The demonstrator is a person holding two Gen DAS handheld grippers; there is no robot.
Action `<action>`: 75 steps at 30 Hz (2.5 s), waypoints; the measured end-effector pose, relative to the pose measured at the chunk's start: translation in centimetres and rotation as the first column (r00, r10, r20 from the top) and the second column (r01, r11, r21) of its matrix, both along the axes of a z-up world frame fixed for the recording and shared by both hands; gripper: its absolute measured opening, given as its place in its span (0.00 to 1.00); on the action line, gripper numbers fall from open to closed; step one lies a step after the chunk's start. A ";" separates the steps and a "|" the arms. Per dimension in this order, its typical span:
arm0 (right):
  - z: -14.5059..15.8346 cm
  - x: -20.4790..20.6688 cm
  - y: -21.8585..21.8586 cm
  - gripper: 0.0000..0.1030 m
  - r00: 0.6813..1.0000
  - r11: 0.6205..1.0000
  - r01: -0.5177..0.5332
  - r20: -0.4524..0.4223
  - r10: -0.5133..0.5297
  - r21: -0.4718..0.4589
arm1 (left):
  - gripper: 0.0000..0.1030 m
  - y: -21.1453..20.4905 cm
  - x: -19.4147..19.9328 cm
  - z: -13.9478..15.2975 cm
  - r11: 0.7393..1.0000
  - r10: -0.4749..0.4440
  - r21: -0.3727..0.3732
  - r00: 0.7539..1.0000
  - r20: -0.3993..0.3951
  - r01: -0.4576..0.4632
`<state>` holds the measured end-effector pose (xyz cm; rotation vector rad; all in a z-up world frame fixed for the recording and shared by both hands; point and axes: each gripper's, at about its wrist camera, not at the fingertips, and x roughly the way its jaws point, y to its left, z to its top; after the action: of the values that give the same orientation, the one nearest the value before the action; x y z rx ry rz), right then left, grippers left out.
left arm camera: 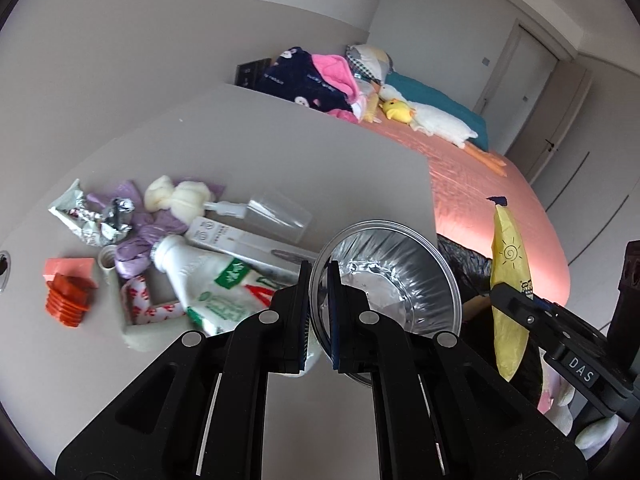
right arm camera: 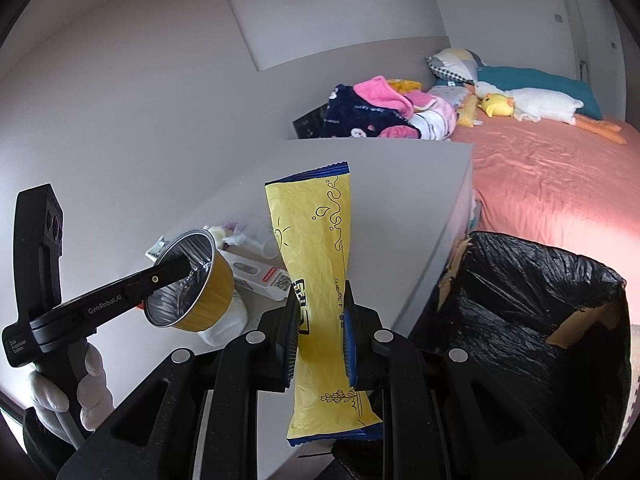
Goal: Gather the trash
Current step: 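Carry the foil bowl and yellow wrapper to the black trash bag and release both, then move both tools back over the table toward the remaining trash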
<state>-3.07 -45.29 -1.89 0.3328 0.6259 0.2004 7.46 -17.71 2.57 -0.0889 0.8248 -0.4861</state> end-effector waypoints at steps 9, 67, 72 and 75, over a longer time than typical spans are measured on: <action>-1.0 -1.2 -5.7 0.19 0.989 0.989 0.148 -0.024 -0.148 0.026 | 0.07 -6.5 0.1 -0.3 0.986 -0.165 -0.018 0.986 -0.026 0.165; -0.6 1.7 0.0 0.64 0.998 0.997 0.059 -0.035 -0.060 -0.043 | 0.77 -0.4 0.4 -1.6 0.998 -0.058 -0.044 0.995 -0.076 0.055; -0.6 3.1 2.9 0.64 0.999 0.998 -0.016 -0.037 0.014 -0.056 | 0.77 2.6 0.7 -1.6 0.999 0.005 -0.033 0.998 -0.067 -0.008; -0.9 4.0 4.2 0.65 0.997 0.996 -0.062 -0.046 0.059 -0.065 | 0.83 4.5 1.1 -1.7 0.998 0.048 -0.032 0.996 -0.076 -0.050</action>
<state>0.93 -41.05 -2.75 0.2552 0.6848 0.2305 8.56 -13.21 0.83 -0.1591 0.8865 -0.4528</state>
